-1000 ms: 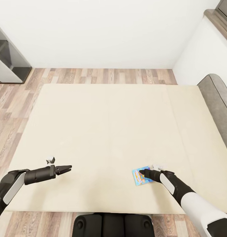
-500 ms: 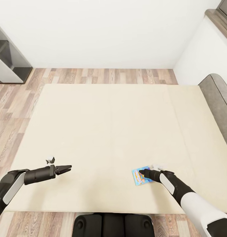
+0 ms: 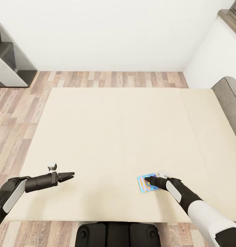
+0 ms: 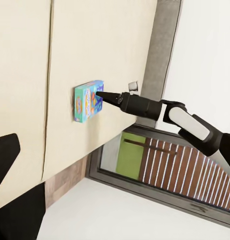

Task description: Put all the toys in the child's room - the three board games (two on the bed and one on the table), the two jigsaw puzzles on the table, and the tennis ball on the table - inside the toy box on the table in the child's room.

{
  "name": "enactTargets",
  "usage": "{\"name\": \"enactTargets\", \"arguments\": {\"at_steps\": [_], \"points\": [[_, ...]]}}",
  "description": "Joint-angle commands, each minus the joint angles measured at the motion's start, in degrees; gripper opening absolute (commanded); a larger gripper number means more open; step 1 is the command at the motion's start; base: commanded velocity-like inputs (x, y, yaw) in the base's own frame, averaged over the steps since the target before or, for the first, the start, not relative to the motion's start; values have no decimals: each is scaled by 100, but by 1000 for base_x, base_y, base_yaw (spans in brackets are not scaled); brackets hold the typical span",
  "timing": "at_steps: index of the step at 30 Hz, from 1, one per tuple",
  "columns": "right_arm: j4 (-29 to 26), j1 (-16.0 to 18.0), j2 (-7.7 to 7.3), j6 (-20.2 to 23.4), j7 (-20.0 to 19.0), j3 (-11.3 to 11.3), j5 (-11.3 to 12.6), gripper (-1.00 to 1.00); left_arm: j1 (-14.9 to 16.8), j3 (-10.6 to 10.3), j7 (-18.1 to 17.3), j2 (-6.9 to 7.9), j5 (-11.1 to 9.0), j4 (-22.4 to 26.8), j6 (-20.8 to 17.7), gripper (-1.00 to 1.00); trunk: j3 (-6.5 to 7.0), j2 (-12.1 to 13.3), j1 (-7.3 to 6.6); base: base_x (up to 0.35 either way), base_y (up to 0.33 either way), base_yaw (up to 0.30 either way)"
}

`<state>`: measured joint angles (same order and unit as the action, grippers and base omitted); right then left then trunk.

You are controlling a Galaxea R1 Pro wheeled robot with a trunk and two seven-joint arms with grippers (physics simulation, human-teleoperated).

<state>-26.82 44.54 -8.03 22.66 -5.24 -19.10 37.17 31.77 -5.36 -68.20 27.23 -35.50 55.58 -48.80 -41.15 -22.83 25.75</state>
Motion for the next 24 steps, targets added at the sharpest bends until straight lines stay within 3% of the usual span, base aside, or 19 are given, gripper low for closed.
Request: {"name": "enactTargets", "arguments": {"at_steps": [1,9,24], "points": [[-7,2,-4,18,-4,-23,10,100,4,-18,0,4,-36,-4,-42,100,-7,-9,3,0,224,0],[-7,2,162,12,-4,-32,2,100,4,-11,-1,10,-36,-4,-42,100,-7,-9,3,0,223,0],[-7,2,179,12,-4,-32,1,100,4,0,-2,10,-36,-4,-42,100,-7,-9,3,0,221,0]]}}
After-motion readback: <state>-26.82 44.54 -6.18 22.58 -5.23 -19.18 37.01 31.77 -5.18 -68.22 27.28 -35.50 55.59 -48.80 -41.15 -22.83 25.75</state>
